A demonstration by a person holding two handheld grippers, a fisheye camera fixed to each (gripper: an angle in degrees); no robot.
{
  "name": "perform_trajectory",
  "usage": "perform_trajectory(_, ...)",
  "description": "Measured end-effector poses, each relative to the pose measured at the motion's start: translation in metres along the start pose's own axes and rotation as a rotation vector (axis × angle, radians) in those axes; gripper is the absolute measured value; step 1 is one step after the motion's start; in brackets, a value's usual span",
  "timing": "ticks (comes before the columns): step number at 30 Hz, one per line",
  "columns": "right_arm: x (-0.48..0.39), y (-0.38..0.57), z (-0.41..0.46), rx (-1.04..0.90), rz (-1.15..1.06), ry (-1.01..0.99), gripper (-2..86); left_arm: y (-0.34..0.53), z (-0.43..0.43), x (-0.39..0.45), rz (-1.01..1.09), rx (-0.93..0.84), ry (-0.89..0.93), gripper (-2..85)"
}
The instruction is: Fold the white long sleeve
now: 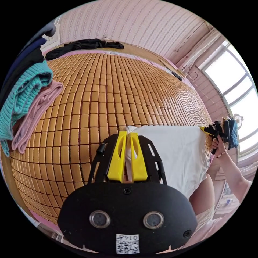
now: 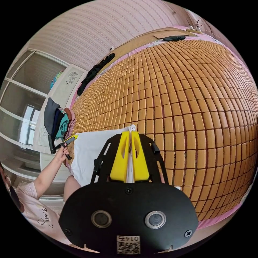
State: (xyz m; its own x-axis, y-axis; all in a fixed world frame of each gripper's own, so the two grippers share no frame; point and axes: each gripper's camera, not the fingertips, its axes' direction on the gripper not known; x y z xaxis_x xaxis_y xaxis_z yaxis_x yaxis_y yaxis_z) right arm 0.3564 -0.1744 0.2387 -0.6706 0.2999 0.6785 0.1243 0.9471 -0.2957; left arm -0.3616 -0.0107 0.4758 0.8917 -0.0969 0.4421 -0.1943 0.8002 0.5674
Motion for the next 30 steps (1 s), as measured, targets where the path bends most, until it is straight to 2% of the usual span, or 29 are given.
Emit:
perform_trajectory(2, -0.005, -0.002, 0.013, -0.057, 0.004, 0.048, 2.8, 0.005, 0.0, 0.002, 0.001, 0.007, -0.026, 5.3)
perform_trajectory(5, -0.022, 0.003, 0.002, -0.011, -0.024, 0.173, 3.5, 0.016, -0.025, 0.003, 0.01, 0.079, -0.045, 7.3)
perform_trajectory(7, -0.064, 0.018, -0.01, 0.055, -0.182, 0.413, 1.6, 0.03, -0.048, 0.017, 0.088, 0.129, -0.151, 6.1)
perform_trajectory(9, -0.113, 0.037, 0.002, 0.069, -0.371, 0.555, 0.4, 0.056, -0.066, 0.046, 0.202, 0.188, -0.173, 4.3)
perform_trajectory(13, -0.212, 0.058, 0.092, -0.156, -0.717, 0.445, -0.8, 0.141, -0.047, 0.155, 0.479, 0.163, -0.016, -0.2)
perform_trajectory(15, -0.242, 0.052, 0.129, -0.209, -0.779, 0.445, -0.9, 0.171, -0.025, 0.196, 0.538, 0.147, -0.006, -0.7)
perform_trajectory(18, -0.267, 0.028, 0.176, -0.295, -0.736, 0.473, -0.8, 0.2, 0.009, 0.229, 0.462, 0.094, 0.024, -0.9)
perform_trajectory(19, -0.267, 0.022, 0.199, -0.397, -0.706, 0.515, -0.7, 0.21, 0.023, 0.235, 0.45, 0.069, 0.011, -0.9)
perform_trajectory(20, -0.269, 0.021, 0.202, -0.389, -0.71, 0.524, -0.7, 0.218, 0.038, 0.238, 0.424, 0.021, -0.028, -1.0)
perform_trajectory(21, -0.272, 0.018, 0.206, -0.414, -0.707, 0.545, -0.7, 0.223, 0.035, 0.239, 0.42, 0.089, -0.027, -1.0)
perform_trajectory(24, -0.28, 0.009, 0.212, -0.516, -0.732, 0.589, -0.8, 0.228, 0.038, 0.245, 0.431, 0.072, -0.04, -1.0)
perform_trajectory(29, -0.266, -0.012, 0.213, -0.445, -0.673, 0.563, -0.9, 0.244, 0.045, 0.247, 0.425, 0.061, 0.034, -0.9)
perform_trajectory(30, -0.262, -0.012, 0.208, -0.383, -0.665, 0.55, -0.9, 0.247, 0.045, 0.245, 0.426, 0.084, 0.04, -0.9)
